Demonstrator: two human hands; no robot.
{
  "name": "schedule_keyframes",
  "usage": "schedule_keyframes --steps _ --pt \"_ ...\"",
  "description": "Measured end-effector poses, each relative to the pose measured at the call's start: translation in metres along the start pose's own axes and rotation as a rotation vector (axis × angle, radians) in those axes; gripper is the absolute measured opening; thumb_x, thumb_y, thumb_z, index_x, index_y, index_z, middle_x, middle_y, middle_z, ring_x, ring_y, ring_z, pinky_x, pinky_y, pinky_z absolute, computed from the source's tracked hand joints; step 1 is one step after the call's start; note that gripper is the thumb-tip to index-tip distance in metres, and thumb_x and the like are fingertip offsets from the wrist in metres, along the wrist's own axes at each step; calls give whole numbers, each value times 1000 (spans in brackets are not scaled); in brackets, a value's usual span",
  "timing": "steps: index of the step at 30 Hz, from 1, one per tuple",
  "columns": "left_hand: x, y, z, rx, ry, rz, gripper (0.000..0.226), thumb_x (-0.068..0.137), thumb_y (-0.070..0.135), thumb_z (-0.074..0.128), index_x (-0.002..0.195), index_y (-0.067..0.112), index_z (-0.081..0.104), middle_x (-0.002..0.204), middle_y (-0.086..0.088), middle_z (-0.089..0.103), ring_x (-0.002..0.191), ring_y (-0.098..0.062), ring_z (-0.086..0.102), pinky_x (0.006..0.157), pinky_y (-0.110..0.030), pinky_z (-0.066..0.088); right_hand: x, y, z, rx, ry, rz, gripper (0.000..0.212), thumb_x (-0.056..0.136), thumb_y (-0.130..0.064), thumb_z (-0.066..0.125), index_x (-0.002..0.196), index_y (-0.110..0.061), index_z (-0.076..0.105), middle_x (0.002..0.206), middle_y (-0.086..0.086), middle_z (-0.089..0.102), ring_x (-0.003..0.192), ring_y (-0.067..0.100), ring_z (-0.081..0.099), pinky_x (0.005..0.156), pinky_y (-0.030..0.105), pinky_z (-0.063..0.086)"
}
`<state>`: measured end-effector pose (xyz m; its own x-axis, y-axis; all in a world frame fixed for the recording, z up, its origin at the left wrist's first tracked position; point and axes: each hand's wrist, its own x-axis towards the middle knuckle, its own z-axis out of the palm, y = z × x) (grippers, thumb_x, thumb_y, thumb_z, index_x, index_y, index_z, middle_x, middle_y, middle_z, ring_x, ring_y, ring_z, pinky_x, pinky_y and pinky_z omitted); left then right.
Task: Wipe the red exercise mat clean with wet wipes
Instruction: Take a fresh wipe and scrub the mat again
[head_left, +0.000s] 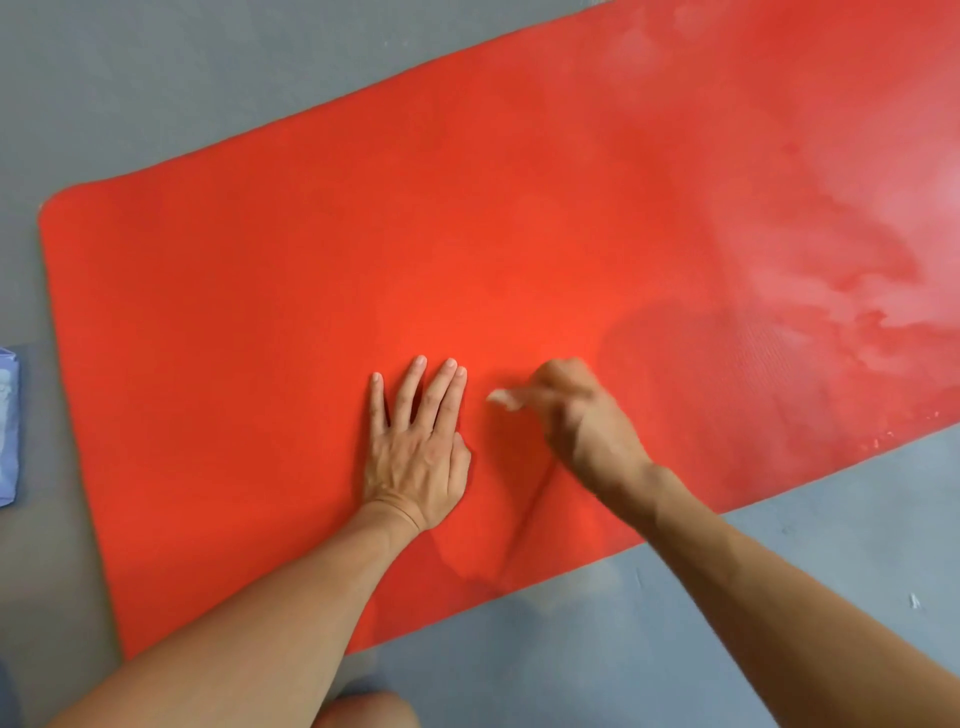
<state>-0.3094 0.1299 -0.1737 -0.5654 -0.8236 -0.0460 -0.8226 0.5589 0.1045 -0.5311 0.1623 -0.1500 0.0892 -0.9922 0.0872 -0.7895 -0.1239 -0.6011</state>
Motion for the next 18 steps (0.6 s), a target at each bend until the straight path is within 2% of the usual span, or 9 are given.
schedule_keyframes --steps 2,4,7,10,11,13,15,16,18 --pt "1 0 0 4 -5 -6 73 90 30 43 161 14 38 168 1 35 158 -31 24 122 -69 17 5 13 -6 -24 260 308 19 98 -11 65 105 -21 79 87 2 55 83 28 53 72 39 48" --pt "0 0 0 12 -18 -9 73 90 30 44 161 15 38 168 1 35 158 -31 24 122 -69 17 5 -6 11 -40 387 514 23 92 2 65 105 -14 76 88 4 53 85 28 49 72 44 46" --pt "0 -1 0 8 -24 -6 71 91 32 43 161 16 39 168 1 35 158 -31 23 122 -69 17 -10 -59 46 -54 290 340 32 96 1 55 125 -5 66 93 7 53 85 25 44 77 39 42" --pt "0 -1 0 10 -19 -5 71 92 32 42 160 15 39 168 0 35 158 -31 24 122 -69 17 -37 -60 42 -141 156 74 25 104 -11 47 122 -3 63 91 8 55 83 24 43 77 38 45" --pt "0 0 0 14 -18 -6 72 90 31 43 160 15 39 168 0 35 158 -31 24 122 -69 17 -41 -44 32 -148 171 101 19 105 -12 49 115 -4 63 90 8 54 84 25 43 77 40 44" --pt "0 1 -1 20 -10 -11 73 90 31 44 161 15 39 167 0 35 158 -30 24 122 -69 16 -40 -10 8 -136 310 371 7 103 -10 56 100 -7 61 92 11 51 87 31 46 79 44 42" --pt "0 1 0 23 0 -16 73 90 31 44 161 16 38 168 1 35 158 -30 23 123 -68 16 -32 16 -10 -106 496 659 15 104 -11 56 91 -7 58 92 14 52 88 36 50 79 43 38" --pt "0 1 0 20 -1 -18 73 90 31 44 161 16 38 167 1 36 158 -30 23 123 -68 16 -27 18 -10 -108 568 740 14 104 -10 56 91 -6 59 92 16 53 87 37 50 78 43 36" --pt "0 1 0 15 -4 -20 73 90 31 44 161 15 39 167 1 36 158 -30 23 123 -68 16 -20 0 6 -131 559 722 15 97 2 56 107 -4 66 94 15 53 87 35 50 78 41 35"
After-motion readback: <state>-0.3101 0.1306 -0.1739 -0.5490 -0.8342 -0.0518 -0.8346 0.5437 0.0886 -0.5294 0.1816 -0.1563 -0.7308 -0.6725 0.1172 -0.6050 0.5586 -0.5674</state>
